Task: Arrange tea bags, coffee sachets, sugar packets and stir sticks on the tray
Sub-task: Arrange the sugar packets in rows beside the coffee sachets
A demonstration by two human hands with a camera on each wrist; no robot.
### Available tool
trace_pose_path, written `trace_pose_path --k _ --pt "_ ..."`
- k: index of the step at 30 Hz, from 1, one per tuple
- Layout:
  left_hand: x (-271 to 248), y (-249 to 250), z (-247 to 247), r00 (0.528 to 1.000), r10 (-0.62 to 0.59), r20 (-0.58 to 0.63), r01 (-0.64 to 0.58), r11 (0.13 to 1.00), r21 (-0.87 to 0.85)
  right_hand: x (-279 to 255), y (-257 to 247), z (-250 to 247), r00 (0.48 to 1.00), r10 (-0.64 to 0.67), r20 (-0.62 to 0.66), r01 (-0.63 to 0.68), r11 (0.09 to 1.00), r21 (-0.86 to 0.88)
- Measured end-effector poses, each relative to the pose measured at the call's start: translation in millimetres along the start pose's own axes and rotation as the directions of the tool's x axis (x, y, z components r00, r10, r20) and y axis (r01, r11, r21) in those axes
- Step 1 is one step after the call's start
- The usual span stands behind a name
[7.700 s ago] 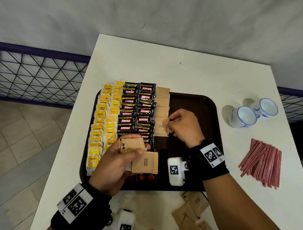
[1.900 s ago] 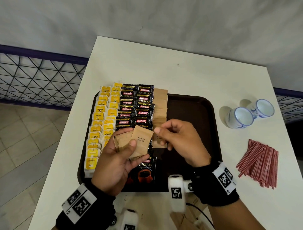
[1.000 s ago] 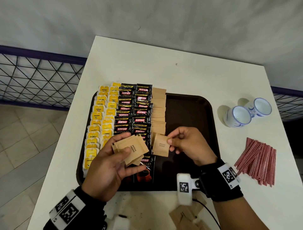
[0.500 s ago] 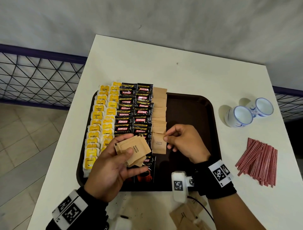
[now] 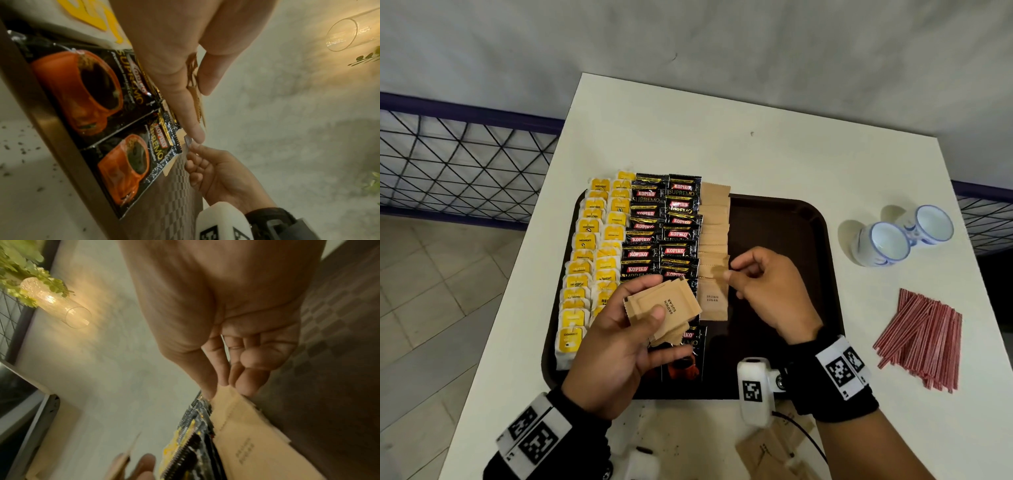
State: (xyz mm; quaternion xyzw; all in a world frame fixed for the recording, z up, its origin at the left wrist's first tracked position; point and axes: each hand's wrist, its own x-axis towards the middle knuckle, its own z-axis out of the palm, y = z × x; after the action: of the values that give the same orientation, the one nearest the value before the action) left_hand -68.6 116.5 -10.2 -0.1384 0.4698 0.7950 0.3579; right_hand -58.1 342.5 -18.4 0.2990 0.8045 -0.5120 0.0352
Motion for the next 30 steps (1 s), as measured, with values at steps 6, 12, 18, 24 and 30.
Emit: trace_pose_path --k 6,12,18,24,30 --pt "5.4 -5.2 8.6 0.997 0.069 -0.04 -0.068 0.997 0.021 -15.9 -18.0 1.8 0.92 0.03 0.391 -0.145 0.952 0.269" --pt "7.9 -6.2 14.8 0.993 0.108 -0.052 -0.104 0.992 0.064 -20.6 -18.6 9.9 0.893 -0.059 0.445 -0.075 0.958 0.276" --pt "5.4 -4.9 15.6 0.988 0.116 -0.102 -0.098 0.982 0.164 -24.3 -23.4 7.8 0.865 -0.207 0.457 0.091 0.961 0.263" --pt "4.8 0.8 14.6 0.992 0.067 -0.11 -0.053 0.99 0.128 -20.5 -14.2 5.4 0.942 -0.15 0.3 0.105 0.981 0.163" --pt "-0.8 11.2 6.7 0.998 0.031 -0.057 -0.028 0.998 0.061 -26.0 4.1 -17.4 0.962 -0.002 0.273 -0.109 0.915 0.389"
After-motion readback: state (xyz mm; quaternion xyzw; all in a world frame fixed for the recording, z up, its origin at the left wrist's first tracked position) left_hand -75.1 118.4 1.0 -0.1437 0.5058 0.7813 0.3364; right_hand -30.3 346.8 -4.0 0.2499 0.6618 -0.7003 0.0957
